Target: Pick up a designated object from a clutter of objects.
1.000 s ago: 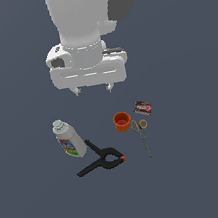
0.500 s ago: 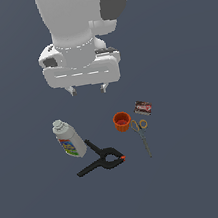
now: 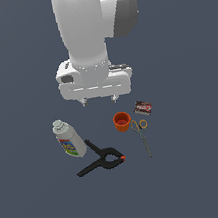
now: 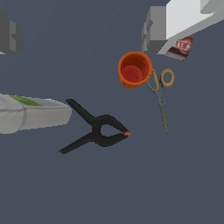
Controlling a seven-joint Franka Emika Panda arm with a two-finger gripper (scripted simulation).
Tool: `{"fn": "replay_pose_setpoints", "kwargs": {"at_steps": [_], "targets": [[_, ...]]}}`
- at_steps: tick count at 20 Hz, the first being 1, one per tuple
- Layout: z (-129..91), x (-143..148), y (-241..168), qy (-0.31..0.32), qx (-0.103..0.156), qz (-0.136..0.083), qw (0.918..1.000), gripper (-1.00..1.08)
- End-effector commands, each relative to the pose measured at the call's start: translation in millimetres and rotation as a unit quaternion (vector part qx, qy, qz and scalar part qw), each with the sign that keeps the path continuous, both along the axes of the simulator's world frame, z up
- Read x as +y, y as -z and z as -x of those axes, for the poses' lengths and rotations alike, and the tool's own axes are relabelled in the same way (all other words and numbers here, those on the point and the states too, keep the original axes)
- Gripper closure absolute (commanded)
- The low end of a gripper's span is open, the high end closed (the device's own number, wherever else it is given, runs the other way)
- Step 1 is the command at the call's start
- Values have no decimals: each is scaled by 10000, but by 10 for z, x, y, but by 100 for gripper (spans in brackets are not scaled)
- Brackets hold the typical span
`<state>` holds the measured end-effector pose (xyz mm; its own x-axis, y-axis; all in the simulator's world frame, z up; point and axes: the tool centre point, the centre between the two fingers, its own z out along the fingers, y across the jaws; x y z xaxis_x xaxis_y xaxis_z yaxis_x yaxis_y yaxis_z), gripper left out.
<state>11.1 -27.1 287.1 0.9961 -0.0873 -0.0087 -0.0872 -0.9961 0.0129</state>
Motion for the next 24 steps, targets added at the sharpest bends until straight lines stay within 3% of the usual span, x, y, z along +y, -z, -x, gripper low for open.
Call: {"fn": "replay_pose_setpoints", "kwargs": {"at_steps": [1, 11, 17, 24], "targets": [[-73, 131, 182, 23, -2, -10, 10000, -92], [-304, 898, 1267, 198, -29, -51, 9998, -92], [-291, 1279, 1834, 298, -41, -59, 9995, -92], [-234, 1519, 2211, 367, -50, -59, 9993, -92]]}}
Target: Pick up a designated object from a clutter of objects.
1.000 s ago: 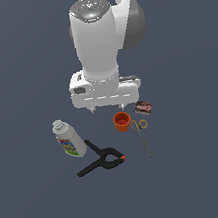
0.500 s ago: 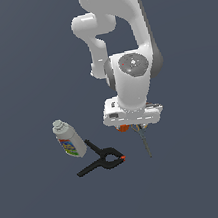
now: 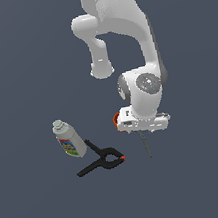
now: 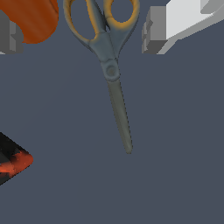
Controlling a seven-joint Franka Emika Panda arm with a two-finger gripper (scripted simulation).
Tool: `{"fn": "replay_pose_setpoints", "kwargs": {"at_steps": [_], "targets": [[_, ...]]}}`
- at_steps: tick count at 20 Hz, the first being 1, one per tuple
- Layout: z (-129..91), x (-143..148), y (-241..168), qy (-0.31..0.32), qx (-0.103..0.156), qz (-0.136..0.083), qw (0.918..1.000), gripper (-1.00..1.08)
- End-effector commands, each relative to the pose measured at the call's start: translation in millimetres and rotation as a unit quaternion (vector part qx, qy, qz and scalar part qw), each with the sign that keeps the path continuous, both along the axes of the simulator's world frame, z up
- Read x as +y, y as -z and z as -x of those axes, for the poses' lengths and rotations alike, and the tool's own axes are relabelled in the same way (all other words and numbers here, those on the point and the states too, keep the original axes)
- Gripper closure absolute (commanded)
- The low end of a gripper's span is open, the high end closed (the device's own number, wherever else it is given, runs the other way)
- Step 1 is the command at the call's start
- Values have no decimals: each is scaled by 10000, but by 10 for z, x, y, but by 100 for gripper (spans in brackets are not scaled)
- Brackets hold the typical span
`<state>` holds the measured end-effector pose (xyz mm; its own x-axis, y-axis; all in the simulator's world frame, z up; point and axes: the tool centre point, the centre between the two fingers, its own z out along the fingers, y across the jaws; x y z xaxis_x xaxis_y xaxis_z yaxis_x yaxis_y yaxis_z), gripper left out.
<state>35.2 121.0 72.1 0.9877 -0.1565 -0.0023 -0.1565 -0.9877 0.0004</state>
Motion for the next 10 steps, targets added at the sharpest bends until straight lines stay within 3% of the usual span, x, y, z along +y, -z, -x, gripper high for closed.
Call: {"fn": "replay_pose_setpoints", "kwargs": {"at_steps": [1, 10], "targets": [[12, 55, 90, 24, -11, 0, 10000, -92], [27, 81, 183, 24, -4, 1, 10000, -92]]}}
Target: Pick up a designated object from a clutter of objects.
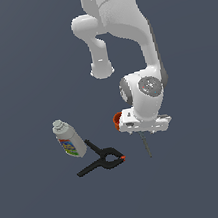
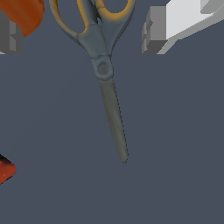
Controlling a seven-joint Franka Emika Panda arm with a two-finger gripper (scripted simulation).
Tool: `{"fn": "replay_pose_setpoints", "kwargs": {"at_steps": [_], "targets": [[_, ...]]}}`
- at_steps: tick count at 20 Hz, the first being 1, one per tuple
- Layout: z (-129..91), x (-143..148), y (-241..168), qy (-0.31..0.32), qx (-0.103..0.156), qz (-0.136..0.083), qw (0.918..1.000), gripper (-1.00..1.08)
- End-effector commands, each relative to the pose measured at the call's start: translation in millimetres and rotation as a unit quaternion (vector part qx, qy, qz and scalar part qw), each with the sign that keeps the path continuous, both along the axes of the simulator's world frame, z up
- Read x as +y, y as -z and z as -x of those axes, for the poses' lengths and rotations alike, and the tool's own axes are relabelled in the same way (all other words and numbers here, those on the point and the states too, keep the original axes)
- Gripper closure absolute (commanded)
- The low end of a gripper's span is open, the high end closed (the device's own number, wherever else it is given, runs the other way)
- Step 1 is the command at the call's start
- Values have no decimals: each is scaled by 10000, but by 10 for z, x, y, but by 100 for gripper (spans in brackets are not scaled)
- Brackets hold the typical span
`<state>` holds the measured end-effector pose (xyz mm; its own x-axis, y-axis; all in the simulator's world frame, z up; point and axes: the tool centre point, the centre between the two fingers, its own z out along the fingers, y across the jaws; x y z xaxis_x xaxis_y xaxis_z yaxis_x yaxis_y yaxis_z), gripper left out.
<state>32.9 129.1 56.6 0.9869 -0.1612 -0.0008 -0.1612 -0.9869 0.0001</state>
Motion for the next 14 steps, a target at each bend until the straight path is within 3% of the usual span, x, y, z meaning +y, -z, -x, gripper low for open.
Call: {"fn": "replay_pose_setpoints", "kwargs": {"at_steps": [1, 14], "targets": [[4, 1, 59, 0, 4, 1, 10000, -92], [3, 6, 490, 9, -2, 0, 10000, -92]]}}
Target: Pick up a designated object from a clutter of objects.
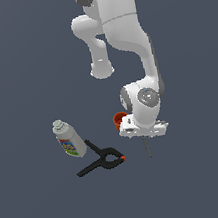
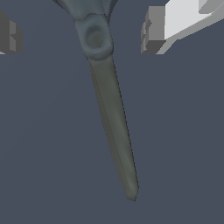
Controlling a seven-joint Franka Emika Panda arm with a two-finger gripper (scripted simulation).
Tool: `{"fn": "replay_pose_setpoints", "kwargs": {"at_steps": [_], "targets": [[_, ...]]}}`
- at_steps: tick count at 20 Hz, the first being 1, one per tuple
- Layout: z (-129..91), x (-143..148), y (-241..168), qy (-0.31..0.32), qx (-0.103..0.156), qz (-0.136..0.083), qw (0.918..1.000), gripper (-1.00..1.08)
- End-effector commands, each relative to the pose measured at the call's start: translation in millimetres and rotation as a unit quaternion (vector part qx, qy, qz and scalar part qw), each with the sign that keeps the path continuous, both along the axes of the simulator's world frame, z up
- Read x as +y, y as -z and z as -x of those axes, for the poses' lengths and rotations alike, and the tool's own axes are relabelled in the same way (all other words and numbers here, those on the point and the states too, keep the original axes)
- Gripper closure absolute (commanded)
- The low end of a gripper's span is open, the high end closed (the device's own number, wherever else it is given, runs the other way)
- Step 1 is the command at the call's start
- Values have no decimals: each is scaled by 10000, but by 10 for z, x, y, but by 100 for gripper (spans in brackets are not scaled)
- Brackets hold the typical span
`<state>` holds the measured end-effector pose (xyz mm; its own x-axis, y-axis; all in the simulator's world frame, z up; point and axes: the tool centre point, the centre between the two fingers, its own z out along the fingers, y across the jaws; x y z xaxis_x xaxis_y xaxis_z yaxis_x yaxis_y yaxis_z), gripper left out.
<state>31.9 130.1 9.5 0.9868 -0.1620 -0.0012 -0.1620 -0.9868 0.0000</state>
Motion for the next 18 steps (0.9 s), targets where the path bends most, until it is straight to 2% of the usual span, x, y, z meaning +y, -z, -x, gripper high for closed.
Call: {"fn": "replay_pose_setpoints", "kwargs": {"at_steps": [1, 12, 18], "targets": [[-7, -4, 18, 5, -4, 1, 10000, 108], [-8, -10, -2, 13, -9, 1, 10000, 108], [-120, 5, -146, 115, -166, 40, 9998, 108]]}}
